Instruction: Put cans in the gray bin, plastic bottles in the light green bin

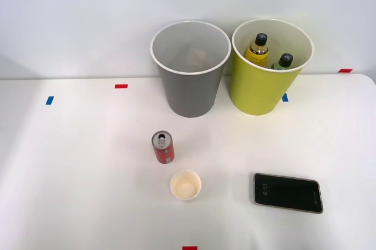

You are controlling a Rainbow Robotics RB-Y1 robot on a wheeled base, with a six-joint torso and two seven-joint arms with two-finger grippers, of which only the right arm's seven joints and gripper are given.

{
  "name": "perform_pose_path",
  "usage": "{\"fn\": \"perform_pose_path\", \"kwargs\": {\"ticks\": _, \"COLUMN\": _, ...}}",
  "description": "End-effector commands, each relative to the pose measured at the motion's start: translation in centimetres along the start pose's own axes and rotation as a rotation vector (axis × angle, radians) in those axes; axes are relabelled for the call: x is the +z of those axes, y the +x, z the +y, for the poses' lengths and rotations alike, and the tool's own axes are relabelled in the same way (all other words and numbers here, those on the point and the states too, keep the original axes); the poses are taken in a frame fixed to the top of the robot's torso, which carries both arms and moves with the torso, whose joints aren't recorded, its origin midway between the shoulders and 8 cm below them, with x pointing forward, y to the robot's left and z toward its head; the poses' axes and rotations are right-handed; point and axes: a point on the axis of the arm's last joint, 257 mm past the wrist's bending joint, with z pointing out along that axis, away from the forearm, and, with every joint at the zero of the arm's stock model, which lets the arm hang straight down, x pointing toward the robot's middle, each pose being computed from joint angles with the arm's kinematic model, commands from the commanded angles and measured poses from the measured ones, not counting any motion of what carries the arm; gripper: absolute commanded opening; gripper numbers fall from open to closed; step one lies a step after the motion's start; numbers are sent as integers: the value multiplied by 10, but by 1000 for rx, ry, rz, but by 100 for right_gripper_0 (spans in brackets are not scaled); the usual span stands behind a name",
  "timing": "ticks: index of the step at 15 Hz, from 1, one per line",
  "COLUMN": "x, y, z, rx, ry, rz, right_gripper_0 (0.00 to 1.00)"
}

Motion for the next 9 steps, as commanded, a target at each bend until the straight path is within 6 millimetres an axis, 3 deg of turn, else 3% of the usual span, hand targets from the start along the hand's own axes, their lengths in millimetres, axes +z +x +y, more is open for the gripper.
{"fn": "perform_pose_path", "kwargs": {"ticks": 1, "x": 0, "y": 0, "z": 0, "rx": 0, "ry": 0, "rz": 0, "right_gripper_0": 100}}
{"fn": "perform_pose_path", "kwargs": {"ticks": 9, "x": 0, "y": 0, "z": 0, "rx": 0, "ry": 0, "rz": 0, "right_gripper_0": 100}}
